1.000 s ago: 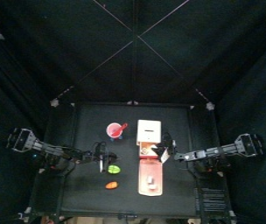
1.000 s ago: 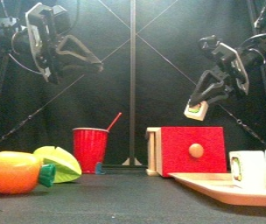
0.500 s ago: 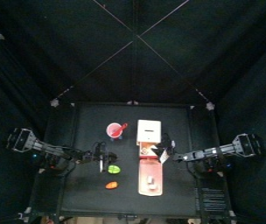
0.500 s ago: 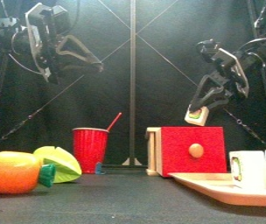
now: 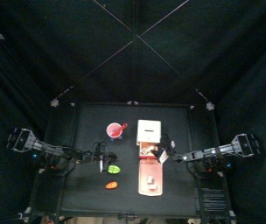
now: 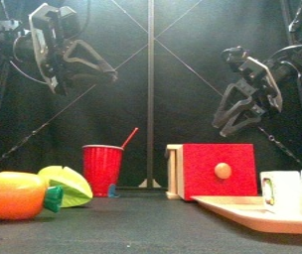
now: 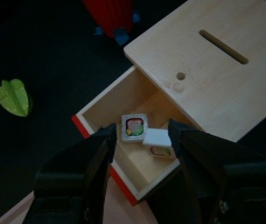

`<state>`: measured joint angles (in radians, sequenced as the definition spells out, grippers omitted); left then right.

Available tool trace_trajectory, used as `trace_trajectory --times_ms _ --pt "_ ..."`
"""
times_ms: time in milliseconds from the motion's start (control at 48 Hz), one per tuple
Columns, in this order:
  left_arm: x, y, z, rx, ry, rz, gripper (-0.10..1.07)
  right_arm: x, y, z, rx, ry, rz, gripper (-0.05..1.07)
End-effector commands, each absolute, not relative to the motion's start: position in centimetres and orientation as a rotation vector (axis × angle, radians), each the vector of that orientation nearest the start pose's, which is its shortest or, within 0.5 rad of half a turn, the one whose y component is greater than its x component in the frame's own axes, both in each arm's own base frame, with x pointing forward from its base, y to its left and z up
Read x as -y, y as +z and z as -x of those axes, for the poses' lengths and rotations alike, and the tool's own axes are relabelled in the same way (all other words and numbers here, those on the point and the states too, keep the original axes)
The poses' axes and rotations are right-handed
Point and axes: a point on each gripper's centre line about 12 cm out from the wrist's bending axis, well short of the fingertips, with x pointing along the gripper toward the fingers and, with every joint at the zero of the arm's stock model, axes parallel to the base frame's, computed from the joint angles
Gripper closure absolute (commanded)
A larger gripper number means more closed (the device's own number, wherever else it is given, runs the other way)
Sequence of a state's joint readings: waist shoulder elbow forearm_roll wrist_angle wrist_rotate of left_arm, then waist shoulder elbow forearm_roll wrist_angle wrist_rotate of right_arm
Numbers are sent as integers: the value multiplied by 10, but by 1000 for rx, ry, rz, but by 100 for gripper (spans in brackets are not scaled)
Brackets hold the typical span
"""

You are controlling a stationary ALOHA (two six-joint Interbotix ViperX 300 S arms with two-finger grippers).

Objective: Put sushi piece in drawer

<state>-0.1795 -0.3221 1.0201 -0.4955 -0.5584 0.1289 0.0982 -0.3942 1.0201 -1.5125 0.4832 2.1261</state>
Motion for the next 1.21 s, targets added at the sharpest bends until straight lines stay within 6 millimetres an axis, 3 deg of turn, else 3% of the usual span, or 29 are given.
trace_trajectory --times_ms 0,812,1188 --pt "25 224 -309 -146 103 261 42 28 197 -274 -465 -543 -414 17" --pt "25 224 -309 -148 103 261 42 29 193 -271 -477 -556 -428 17" --pt "24 225 -309 -143 105 261 42 19 193 -272 -487 -518 -433 17"
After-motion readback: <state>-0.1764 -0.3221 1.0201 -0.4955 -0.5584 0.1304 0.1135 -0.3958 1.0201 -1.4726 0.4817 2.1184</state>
